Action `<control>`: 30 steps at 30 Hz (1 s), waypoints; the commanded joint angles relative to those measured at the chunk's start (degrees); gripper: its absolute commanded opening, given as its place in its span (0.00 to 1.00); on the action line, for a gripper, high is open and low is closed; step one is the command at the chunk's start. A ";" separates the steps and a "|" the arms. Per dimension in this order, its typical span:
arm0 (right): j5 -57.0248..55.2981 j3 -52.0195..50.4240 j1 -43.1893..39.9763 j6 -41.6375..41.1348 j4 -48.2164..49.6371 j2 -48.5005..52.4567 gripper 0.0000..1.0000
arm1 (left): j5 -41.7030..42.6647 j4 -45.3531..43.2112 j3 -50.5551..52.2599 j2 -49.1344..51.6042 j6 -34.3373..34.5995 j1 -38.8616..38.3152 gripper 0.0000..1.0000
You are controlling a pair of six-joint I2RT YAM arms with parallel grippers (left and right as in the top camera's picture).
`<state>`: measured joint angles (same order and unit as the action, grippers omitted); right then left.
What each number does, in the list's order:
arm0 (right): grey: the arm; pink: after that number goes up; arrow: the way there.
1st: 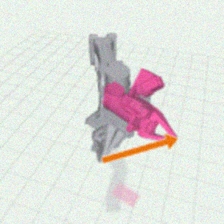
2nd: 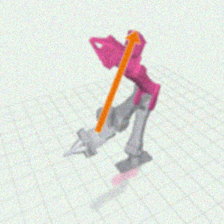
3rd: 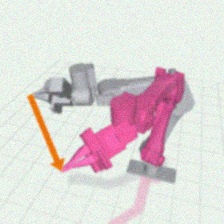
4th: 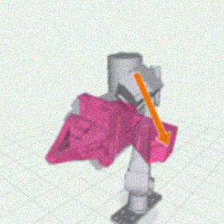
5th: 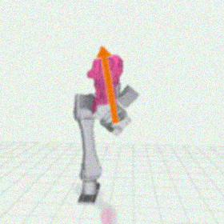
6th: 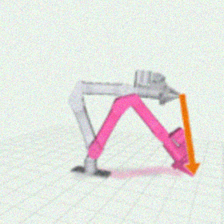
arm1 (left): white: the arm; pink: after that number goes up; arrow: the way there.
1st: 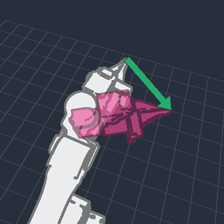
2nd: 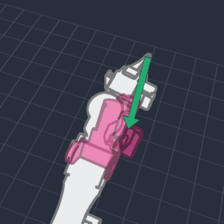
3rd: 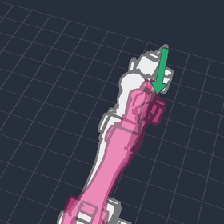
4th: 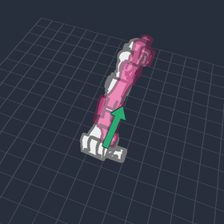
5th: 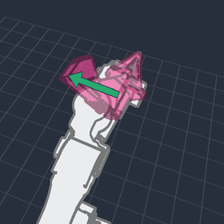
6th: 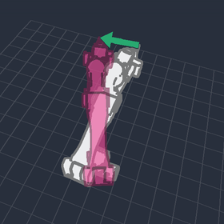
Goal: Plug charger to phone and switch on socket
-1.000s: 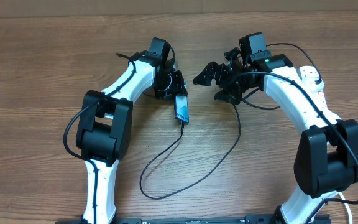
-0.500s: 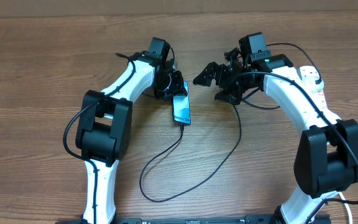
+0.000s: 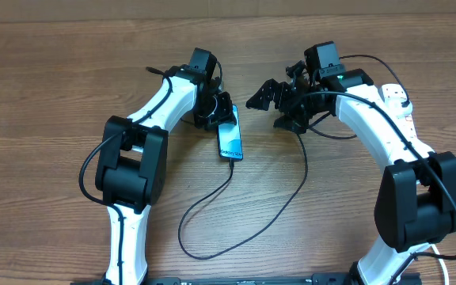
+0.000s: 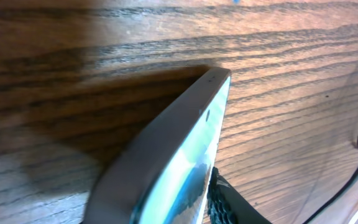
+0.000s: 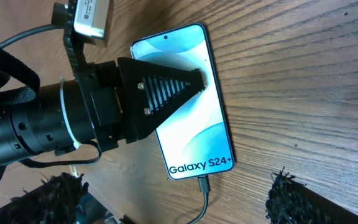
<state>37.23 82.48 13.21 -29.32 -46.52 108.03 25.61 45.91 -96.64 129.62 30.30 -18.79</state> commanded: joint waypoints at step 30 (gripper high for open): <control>-4.94 0.42 -0.11 1.33 -3.28 -1.42 0.98 | -16.81 15.61 -6.34 -6.14 -15.58 4.79 0.99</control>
<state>34.02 82.48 13.21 -28.49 -49.76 108.03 18.20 58.70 -99.74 128.05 19.46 -14.83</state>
